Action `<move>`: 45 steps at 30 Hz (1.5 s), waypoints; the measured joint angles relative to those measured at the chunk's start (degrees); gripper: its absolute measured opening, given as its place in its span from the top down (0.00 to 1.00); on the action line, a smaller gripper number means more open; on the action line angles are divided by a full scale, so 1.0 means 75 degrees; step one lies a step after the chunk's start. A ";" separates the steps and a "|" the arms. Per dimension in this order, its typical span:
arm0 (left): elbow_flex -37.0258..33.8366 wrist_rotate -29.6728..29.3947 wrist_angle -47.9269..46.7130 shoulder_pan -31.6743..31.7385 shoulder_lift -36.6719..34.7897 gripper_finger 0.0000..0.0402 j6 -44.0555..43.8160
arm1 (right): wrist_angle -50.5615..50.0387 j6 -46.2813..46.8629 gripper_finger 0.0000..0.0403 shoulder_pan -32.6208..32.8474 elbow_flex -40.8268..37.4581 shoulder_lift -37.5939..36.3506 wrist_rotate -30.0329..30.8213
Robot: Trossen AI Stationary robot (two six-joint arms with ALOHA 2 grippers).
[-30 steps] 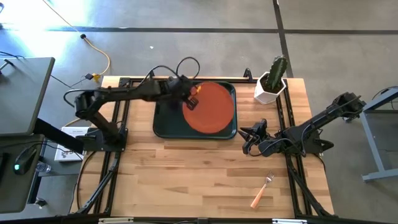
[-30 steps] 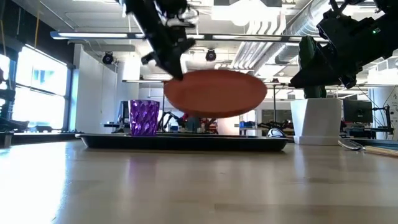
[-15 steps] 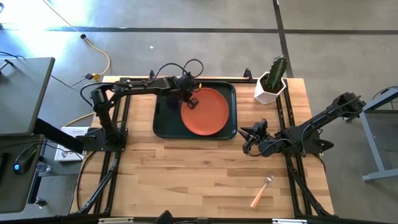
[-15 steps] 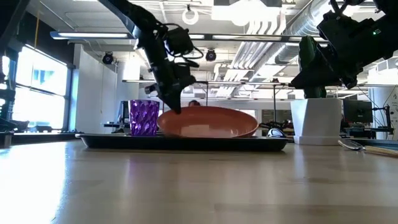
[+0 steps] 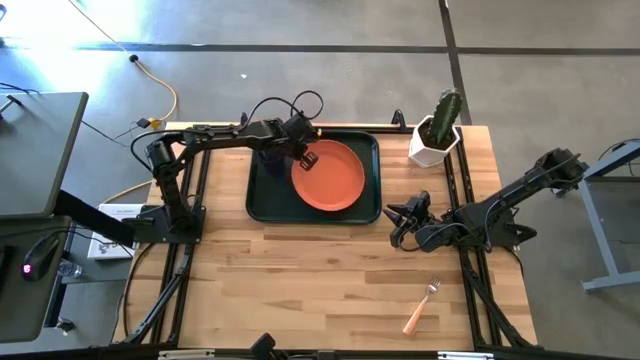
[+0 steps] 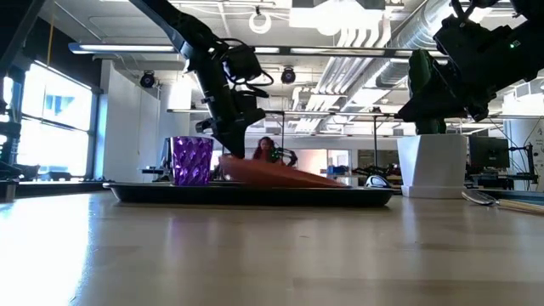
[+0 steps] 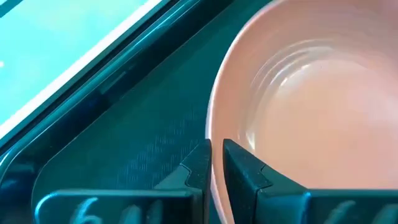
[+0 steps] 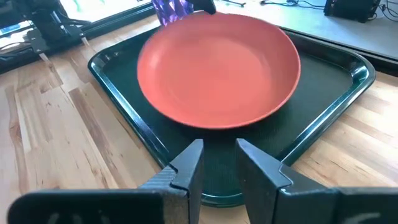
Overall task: Pick and place plate/cup/fork/spoon on tray
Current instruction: Put the orange plate into the serving tray, then put the spoon into the left side of the serving tray
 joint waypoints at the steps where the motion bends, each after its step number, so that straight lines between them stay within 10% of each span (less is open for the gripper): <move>1: -0.0003 0.0000 0.0016 -0.0008 0.0000 0.91 0.0000 | -0.0001 0.0001 0.80 0.0000 0.0000 0.0000 0.0000; 19: 0.0000 -0.0789 0.0314 -0.0500 -0.0562 0.79 0.0473 | -0.0194 0.0009 0.80 -0.0003 0.0000 0.0001 0.0333; 45: -0.0338 -0.1327 0.4131 -0.3210 -0.0944 0.79 0.2036 | -0.0921 0.0791 0.80 -0.0003 0.0000 0.0001 -0.0077</move>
